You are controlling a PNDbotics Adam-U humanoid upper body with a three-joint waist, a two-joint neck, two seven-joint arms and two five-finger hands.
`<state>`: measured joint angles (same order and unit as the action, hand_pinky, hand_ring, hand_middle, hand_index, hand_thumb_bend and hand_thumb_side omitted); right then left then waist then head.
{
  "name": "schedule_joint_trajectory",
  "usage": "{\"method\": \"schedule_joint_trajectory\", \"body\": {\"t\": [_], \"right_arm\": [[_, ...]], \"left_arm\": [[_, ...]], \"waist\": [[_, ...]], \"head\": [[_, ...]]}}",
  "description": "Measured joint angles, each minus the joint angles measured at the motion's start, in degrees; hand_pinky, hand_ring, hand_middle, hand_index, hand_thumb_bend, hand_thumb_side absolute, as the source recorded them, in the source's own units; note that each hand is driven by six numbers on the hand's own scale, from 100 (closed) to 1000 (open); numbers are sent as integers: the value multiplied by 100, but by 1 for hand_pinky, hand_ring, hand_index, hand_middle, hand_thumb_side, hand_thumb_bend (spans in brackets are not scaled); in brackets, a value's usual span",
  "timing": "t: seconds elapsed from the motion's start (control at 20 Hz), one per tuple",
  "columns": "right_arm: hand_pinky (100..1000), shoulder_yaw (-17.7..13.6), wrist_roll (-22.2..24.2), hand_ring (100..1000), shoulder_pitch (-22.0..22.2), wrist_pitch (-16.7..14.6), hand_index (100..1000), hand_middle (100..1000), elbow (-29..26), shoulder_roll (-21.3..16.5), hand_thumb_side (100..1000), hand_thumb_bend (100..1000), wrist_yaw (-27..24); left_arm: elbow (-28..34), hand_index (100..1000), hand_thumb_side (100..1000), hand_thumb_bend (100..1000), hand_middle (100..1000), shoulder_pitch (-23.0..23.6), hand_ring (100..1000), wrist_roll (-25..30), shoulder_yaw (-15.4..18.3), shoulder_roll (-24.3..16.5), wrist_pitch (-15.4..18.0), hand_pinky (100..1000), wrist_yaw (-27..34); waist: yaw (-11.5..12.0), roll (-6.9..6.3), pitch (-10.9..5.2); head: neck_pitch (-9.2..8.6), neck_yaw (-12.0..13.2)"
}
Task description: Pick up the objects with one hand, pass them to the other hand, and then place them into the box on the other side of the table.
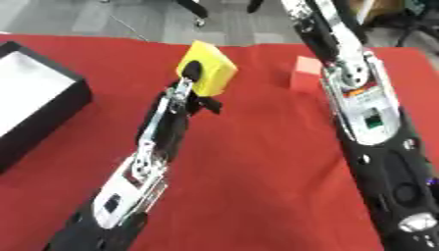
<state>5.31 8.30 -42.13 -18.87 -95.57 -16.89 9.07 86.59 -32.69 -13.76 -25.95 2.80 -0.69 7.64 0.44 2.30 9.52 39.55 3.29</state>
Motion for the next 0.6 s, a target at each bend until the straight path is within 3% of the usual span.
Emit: {"method": "schedule_joint_trajectory", "body": {"t": [0.25, 0.4, 0.6], "right_arm": [[684, -305, -357, 521, 284, 39, 688, 627, -203, -209, 1000, 100, 145], [684, -513, -580, 520, 604, 79, 686, 625, -318, -358, 1000, 100, 274], [684, -718, -770, 515, 1167, 106, 683, 620, -431, -567, 1000, 100, 423]], "left_arm": [[7, 451, 791, 144, 312, 54, 400, -261, 243, -309, -34, 637, -263], [120, 454, 741, 144, 310, 105, 405, -414, 453, -605, -100, 639, -451], [372, 461, 650, 170, 311, 151, 410, -633, 821, -1119, -290, 644, -781]], "waist": [[-4, -44, -51], [-4, -109, -125], [5, -204, -247]], "head": [[-239, 658], [-304, 998], [-313, 1251]]}}
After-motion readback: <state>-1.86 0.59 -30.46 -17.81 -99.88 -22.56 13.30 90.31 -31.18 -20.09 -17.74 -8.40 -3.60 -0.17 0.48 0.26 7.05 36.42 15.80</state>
